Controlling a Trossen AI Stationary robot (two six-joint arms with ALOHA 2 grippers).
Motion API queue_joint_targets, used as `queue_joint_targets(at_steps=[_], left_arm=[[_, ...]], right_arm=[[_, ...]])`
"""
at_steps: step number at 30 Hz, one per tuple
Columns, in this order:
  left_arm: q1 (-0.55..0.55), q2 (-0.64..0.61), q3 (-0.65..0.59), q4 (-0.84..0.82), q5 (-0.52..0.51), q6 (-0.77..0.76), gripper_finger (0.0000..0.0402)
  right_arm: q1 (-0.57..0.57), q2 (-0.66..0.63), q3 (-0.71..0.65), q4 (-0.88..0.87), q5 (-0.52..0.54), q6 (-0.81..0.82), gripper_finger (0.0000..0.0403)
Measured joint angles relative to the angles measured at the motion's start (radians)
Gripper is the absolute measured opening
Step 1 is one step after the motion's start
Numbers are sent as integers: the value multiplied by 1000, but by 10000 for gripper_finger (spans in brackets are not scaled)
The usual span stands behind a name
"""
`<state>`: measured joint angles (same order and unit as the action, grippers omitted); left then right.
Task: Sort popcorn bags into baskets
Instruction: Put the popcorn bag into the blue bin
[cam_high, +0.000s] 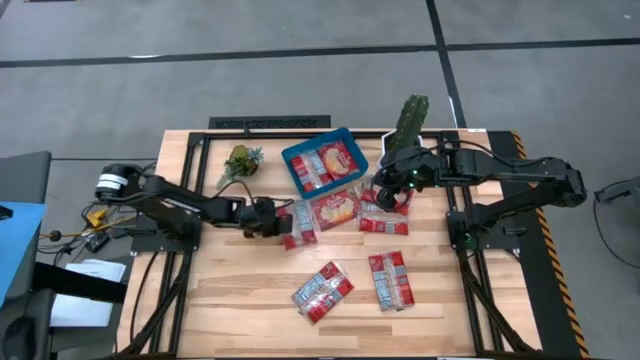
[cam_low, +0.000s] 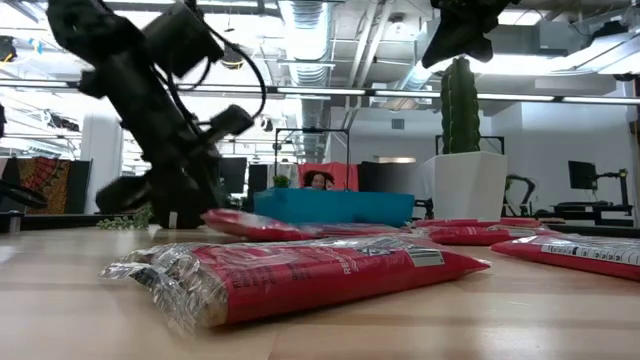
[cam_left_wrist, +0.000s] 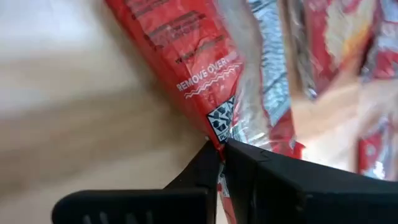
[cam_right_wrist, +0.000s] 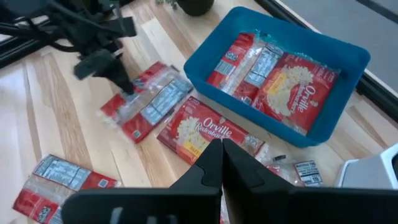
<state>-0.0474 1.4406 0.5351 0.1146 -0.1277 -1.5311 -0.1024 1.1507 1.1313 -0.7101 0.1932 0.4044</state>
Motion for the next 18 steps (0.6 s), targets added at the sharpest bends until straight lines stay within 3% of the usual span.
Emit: queue_joint_targets(at_steps=[6, 11, 18], left_arm=[[-66, -121, 30, -34, -103, -55, 0], [-59, -165, 83, -38, -244, 16, 1], [-17, -145, 106, -15, -156, 58, 1]], right_arm=[[0, 0, 0, 9, 0, -23, 34], [-5, 13, 0, 27, 0, -64, 31], [-5, 37, -1, 32, -1, -66, 20]])
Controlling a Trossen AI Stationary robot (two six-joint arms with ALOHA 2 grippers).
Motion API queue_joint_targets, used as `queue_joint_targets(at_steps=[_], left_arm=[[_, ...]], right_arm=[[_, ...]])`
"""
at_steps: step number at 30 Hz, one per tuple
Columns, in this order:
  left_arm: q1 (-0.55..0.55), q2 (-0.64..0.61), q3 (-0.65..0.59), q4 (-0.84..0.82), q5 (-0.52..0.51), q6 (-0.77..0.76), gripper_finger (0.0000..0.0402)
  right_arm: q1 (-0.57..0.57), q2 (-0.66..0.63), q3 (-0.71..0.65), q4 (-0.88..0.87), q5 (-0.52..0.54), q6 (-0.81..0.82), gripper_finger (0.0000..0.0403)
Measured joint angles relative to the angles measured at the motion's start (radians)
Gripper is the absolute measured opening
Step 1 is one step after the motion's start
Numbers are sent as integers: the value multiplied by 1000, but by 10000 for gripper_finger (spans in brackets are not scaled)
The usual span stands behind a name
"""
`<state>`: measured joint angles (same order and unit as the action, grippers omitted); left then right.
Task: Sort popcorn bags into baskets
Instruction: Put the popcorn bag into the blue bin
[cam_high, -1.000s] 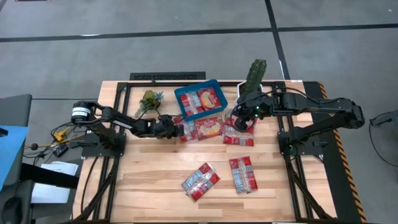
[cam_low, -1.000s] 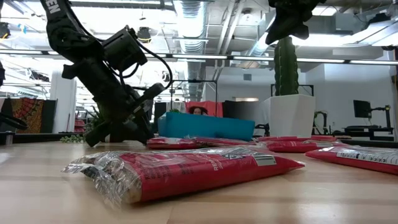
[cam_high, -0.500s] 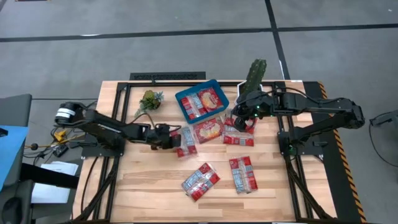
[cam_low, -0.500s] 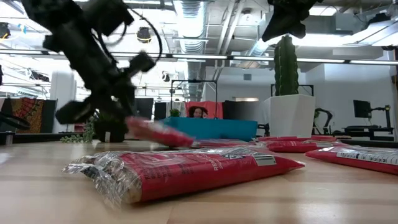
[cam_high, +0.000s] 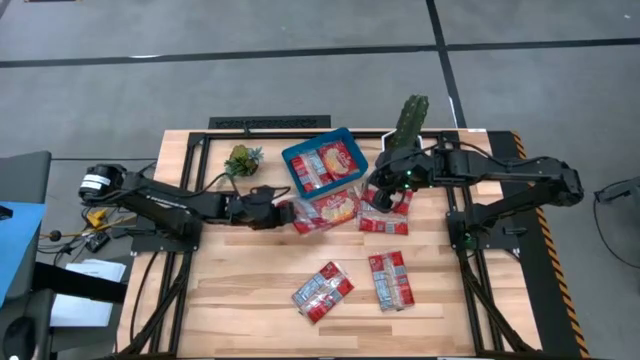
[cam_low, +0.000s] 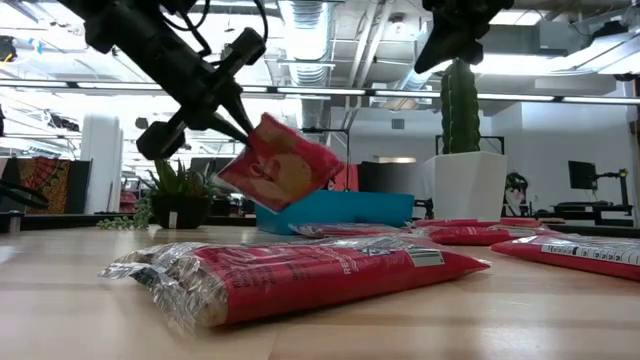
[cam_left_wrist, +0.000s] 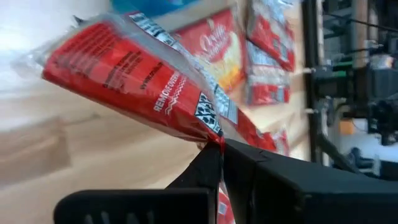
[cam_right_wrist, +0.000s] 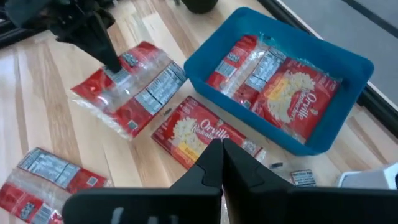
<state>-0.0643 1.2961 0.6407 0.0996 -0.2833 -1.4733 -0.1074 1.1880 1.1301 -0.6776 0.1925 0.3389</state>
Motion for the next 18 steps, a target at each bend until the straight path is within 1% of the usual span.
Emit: queue_joint_targets(at_steps=[4, 10, 14, 18], left_arm=[[7, -1, 1, -18, -36, 11, 1], [85, -1, -8, -80, -92, 70, 0], [136, -1, -8, -71, -45, 107, 0], [128, -15, -2, -22, 35, 101, 0]], right_arm=[[0, 12, 0, -1, 0, 0, 28], [0, 11, 0, 14, 0, 0, 39], [-1, 11, 0, 14, 0, -8, 35], [-1, 11, 0, 26, 0, -19, 26]])
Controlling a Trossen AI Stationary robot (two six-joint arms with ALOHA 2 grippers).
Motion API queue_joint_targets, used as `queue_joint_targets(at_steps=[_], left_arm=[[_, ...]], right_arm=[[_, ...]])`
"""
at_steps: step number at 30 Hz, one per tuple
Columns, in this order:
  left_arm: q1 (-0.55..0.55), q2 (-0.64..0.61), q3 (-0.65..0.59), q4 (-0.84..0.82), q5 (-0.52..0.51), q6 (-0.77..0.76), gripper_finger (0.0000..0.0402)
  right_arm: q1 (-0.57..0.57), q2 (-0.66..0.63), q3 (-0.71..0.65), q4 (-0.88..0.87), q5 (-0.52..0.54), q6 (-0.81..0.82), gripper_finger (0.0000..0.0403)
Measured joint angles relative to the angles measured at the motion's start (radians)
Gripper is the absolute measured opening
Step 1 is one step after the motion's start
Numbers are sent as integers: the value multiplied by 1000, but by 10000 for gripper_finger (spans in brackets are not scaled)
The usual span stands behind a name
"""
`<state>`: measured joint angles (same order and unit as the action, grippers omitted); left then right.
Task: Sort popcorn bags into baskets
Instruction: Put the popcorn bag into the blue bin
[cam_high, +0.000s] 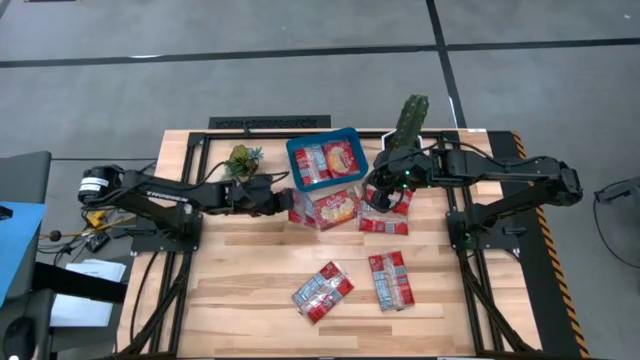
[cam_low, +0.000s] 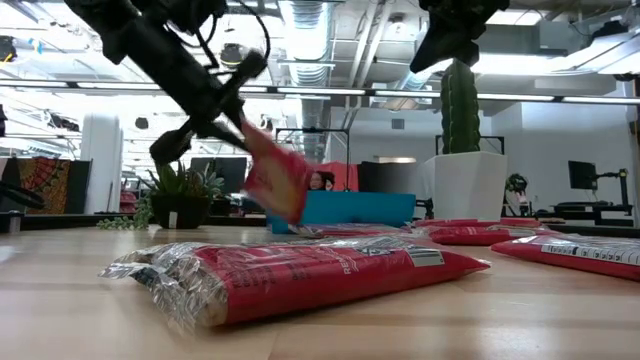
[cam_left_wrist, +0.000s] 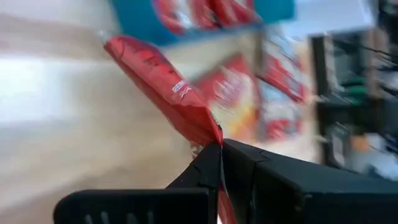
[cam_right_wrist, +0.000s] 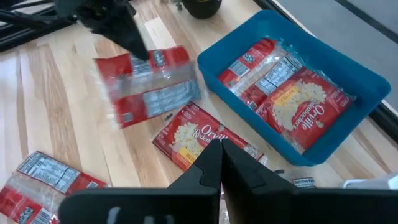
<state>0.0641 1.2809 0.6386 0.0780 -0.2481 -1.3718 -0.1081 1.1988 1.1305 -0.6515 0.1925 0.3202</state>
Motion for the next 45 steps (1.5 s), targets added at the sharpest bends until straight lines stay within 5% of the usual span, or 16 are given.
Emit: queue_joint_targets(at_steps=[11, 20, 37, 45], left_arm=[[-28, -60, 187, -151, -35, 65, 0], [88, -35, 236, -171, -163, 284, 0], [318, 390, 237, 510, 6, 452, 0], [321, 570, 348, 523, 1, 461, 0]], right_arm=[[-20, 0, 0, 10, 0, -16, 32], [-25, 0, 0, 9, 0, -15, 32], [-25, 0, 0, 8, 0, -14, 37], [-25, 0, 1, 7, 0, -14, 31]])
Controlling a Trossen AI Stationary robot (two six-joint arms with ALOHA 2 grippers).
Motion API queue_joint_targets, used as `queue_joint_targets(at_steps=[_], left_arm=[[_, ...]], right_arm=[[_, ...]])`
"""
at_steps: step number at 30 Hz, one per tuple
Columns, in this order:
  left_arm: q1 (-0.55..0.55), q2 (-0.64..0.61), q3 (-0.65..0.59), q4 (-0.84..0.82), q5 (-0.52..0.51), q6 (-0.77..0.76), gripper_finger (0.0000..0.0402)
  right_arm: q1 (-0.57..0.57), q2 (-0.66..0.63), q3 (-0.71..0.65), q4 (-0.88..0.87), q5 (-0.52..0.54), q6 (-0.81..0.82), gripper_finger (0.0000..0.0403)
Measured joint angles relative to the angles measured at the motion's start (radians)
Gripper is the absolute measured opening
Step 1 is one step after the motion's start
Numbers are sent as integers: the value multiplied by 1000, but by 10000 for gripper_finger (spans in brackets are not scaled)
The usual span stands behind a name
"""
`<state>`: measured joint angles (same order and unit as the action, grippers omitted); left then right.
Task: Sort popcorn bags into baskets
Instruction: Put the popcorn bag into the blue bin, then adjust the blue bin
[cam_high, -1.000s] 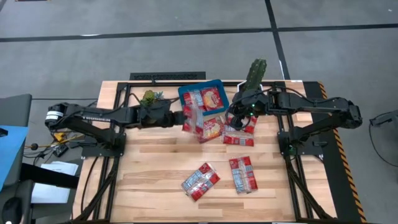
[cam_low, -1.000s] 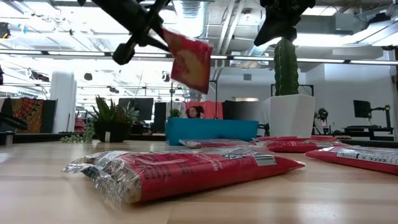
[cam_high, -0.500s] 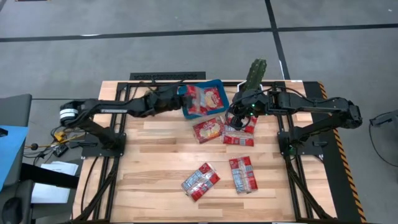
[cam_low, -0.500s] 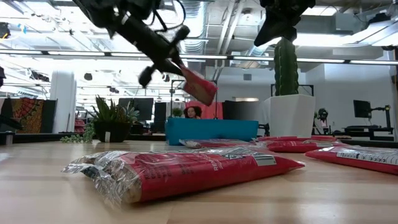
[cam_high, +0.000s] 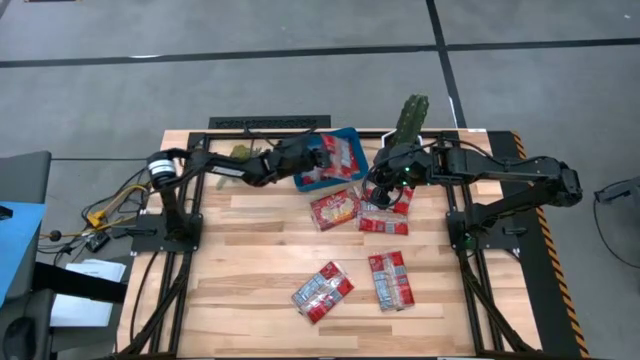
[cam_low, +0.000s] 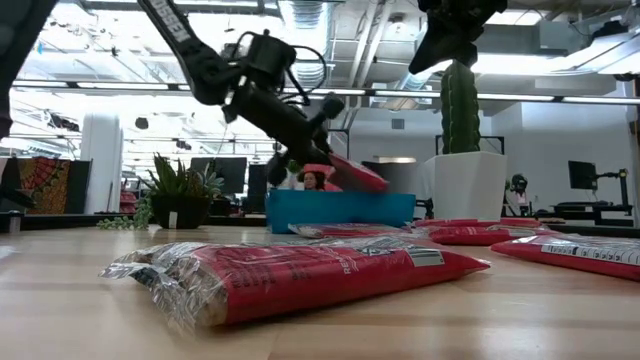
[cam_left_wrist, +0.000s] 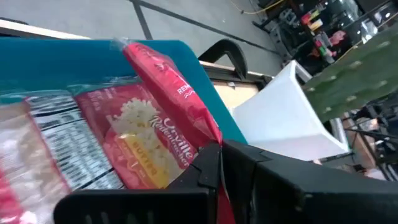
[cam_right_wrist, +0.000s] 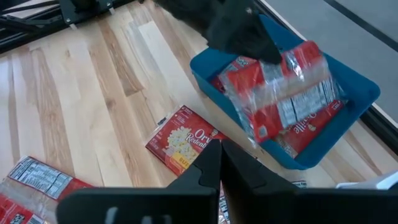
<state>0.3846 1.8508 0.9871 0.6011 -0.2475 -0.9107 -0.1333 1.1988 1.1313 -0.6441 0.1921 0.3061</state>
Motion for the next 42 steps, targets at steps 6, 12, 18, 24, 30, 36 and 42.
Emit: queue_joint_targets(at_steps=[6, 12, 18, 24, 30, 36, 42], left_arm=[[2, 79, 97, -32, -30, 9, 0], [4, 86, 129, -138, -111, 1, 0], [5, 86, 129, -143, -101, -15, 10], [9, 86, 129, -141, -14, 29, 80], [21, 86, 129, -139, 73, 43, 180], [59, 72, 127, -182, 274, 4, 228], [64, -49, 160, -318, 478, 86, 184]], right_arm=[[0, 0, 0, -6, 0, 0, 23], [0, 0, 0, -7, 0, 1, 31], [0, 0, 0, -7, 0, 1, 37], [0, 0, 0, -6, 0, 0, 32], [0, 0, 0, -6, 0, 0, 24], [0, 0, 0, -6, 0, 0, 30], [0, 0, 0, -6, 0, 0, 37]])
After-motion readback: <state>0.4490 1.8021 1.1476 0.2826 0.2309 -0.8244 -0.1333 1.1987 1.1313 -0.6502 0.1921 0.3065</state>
